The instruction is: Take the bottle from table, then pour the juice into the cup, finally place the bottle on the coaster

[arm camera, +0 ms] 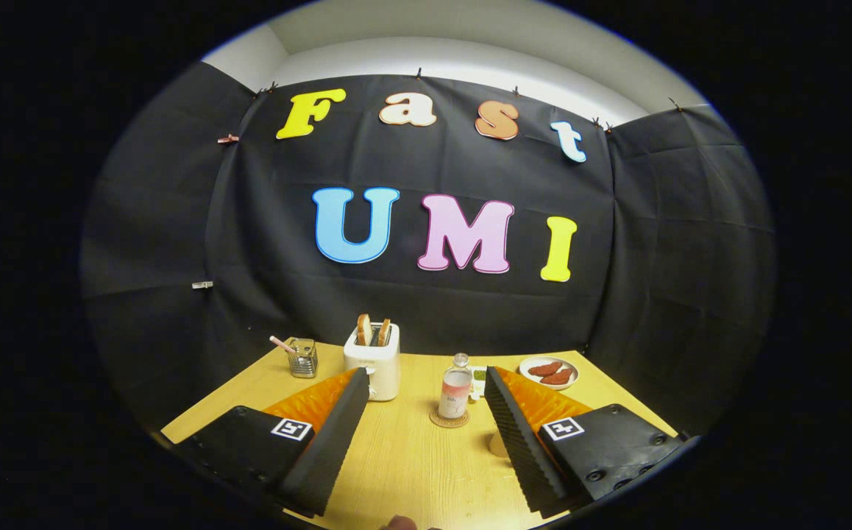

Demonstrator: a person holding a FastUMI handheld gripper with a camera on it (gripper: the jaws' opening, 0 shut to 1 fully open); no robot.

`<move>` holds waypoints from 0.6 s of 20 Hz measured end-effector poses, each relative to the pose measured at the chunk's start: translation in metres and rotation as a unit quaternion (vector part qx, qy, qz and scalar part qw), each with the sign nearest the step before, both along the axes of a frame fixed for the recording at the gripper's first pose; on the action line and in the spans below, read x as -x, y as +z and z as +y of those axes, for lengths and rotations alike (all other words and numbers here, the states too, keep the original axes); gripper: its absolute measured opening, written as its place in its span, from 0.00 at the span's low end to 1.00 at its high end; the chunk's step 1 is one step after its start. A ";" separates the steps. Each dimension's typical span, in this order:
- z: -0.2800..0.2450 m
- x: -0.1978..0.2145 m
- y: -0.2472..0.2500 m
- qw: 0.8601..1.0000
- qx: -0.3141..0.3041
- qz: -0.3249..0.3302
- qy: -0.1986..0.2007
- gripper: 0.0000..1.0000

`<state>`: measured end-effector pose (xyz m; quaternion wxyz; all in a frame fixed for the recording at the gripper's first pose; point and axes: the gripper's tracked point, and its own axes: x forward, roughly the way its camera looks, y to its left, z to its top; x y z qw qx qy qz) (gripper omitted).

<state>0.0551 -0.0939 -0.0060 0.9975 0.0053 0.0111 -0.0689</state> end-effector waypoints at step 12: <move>0.005 -0.003 0.002 0.999 0.035 0.016 0.015 0.97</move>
